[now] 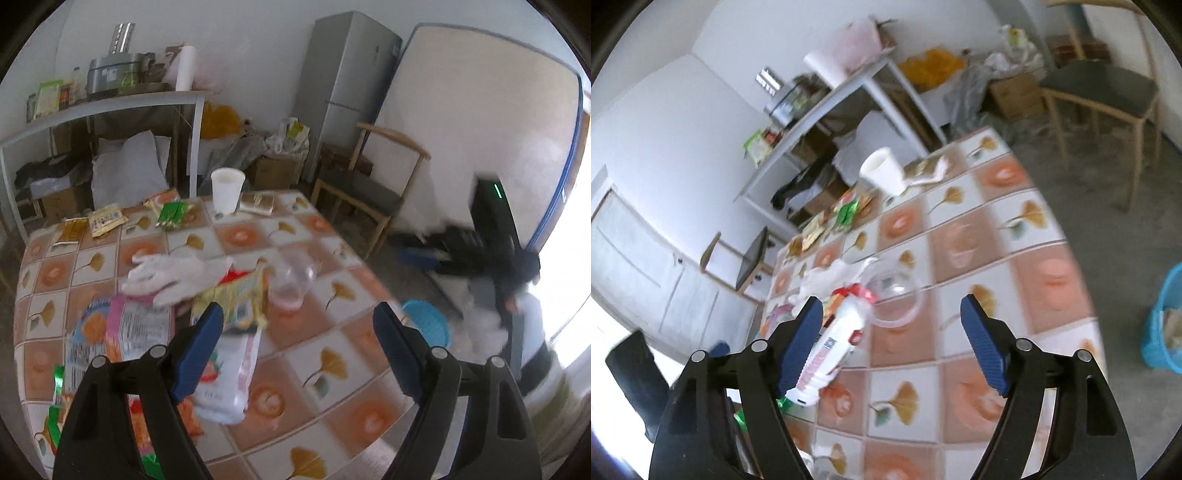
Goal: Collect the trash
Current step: 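Grasp the snack wrapper with the left tool while the right tool grasps the clear cup, then carry the wrapper and cup over the blue wastebasket and open both tools, then grasp the white glove with the left tool while the right tool grasps the red plastic bag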
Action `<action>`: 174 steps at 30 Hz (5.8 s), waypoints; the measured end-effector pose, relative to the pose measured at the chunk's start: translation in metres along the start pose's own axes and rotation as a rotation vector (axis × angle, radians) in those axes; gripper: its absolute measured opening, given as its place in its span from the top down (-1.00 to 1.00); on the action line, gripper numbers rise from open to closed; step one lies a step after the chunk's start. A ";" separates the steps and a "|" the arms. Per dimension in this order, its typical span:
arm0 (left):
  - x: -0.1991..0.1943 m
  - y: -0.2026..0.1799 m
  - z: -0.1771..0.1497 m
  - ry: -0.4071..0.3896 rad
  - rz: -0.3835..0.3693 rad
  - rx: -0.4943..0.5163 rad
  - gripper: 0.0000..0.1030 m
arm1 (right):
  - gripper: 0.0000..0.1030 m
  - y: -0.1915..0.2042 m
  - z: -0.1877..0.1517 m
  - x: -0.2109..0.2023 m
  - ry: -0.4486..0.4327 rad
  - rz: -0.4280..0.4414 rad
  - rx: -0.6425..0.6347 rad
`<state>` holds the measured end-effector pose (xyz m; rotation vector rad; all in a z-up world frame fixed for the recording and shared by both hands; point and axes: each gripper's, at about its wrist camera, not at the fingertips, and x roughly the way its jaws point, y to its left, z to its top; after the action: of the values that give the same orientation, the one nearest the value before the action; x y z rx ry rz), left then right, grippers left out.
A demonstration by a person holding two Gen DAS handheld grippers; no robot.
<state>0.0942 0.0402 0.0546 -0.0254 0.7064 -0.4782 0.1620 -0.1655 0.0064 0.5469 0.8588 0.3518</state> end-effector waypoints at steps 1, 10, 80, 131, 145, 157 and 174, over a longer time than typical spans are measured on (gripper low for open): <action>0.003 -0.004 -0.006 0.001 0.019 0.024 -0.57 | -0.42 0.005 0.000 0.007 0.008 -0.005 -0.008; 0.064 -0.046 -0.037 -0.055 0.479 0.403 -0.47 | -0.48 0.031 0.007 0.077 0.068 -0.046 -0.082; 0.019 -0.066 -0.010 -0.239 0.490 0.280 0.88 | -0.20 -0.010 -0.007 0.008 -0.013 -0.120 0.018; 0.387 -0.354 0.044 0.533 -0.468 -0.033 -0.13 | -0.46 -0.423 -0.137 -0.169 -0.312 -0.423 0.888; 0.255 -0.293 0.071 0.344 -0.538 -0.006 -0.20 | -0.46 -0.339 -0.105 -0.203 -0.346 -0.415 0.670; 0.115 -0.107 0.071 0.174 -0.362 -0.054 -0.21 | -0.46 -0.185 -0.036 -0.162 -0.212 -0.262 0.289; 0.059 0.100 0.040 0.246 0.013 0.067 -0.21 | -0.32 -0.012 0.005 0.006 0.101 0.051 0.095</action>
<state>0.1997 0.0984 0.0311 0.1025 0.9304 -0.4974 0.1704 -0.1737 -0.0020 0.6439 0.9639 0.3889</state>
